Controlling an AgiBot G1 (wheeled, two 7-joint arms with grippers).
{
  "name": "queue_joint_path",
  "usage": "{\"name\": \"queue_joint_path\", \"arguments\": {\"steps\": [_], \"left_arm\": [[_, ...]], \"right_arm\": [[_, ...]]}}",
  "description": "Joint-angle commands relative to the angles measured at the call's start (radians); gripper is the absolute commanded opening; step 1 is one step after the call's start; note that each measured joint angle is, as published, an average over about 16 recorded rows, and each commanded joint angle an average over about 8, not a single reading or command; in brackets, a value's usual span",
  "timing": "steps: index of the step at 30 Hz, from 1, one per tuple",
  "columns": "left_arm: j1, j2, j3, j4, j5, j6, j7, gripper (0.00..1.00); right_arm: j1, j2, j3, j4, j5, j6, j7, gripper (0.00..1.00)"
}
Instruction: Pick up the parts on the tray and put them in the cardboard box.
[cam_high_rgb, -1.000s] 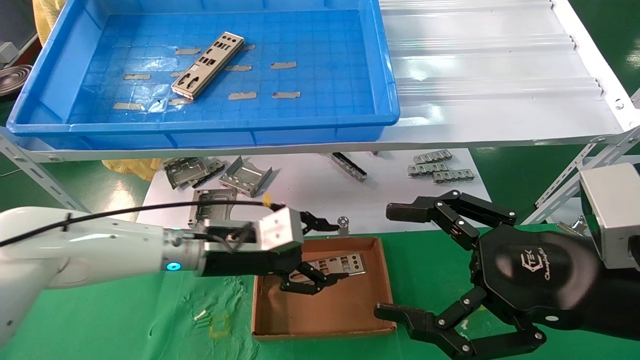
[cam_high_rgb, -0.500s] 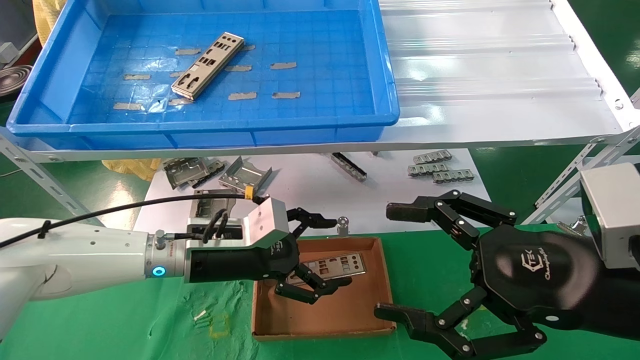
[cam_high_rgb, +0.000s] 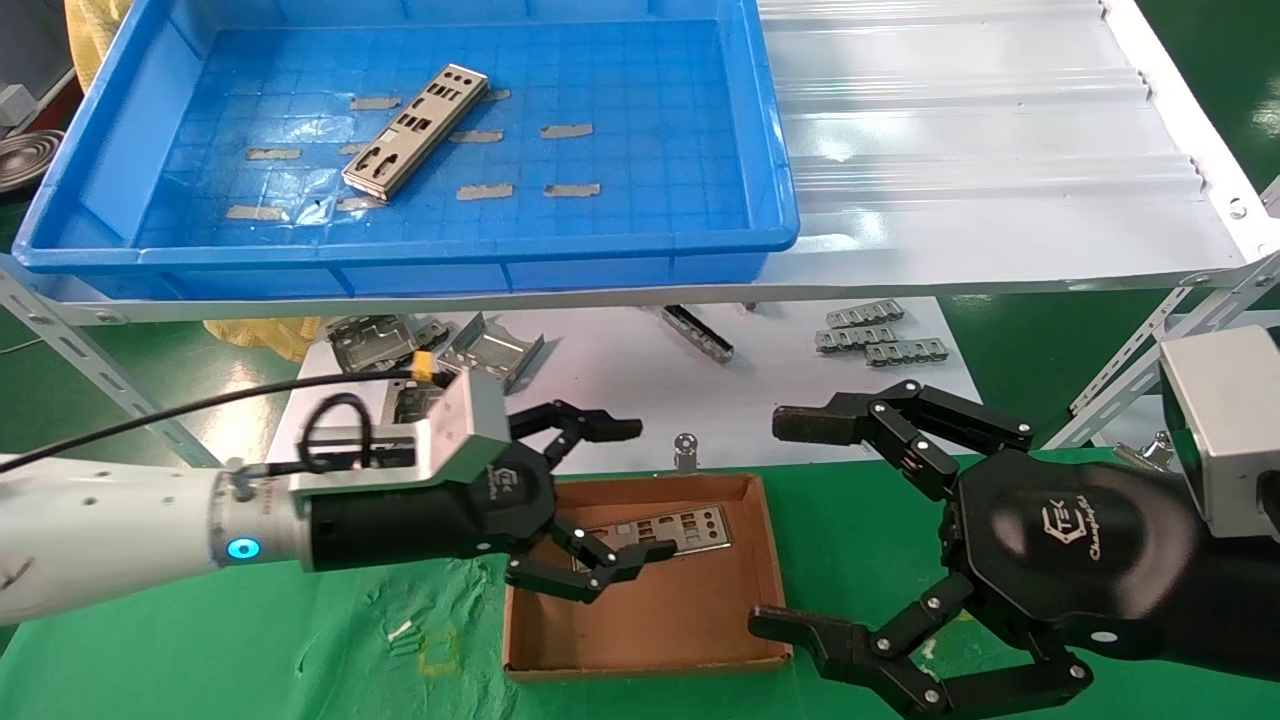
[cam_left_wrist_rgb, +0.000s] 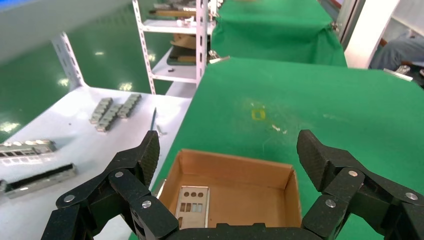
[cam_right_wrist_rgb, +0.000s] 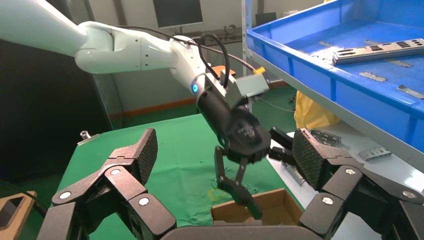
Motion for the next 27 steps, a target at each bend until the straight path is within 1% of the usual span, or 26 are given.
{"name": "queue_joint_path", "arguments": {"steps": [1, 27], "left_arm": [[0.011, -0.018, -0.014, -0.024, -0.011, 0.006, -0.016, 1.0], [0.152, -0.253, -0.196, -0.34, -0.152, 0.088, -0.221, 1.0]], "right_arm": [[0.0, 0.0, 0.0, 0.0, 0.0, 0.0, 0.0, 1.0], [0.0, 0.0, 0.0, 0.0, 0.0, 0.0, 0.0, 1.0]]}}
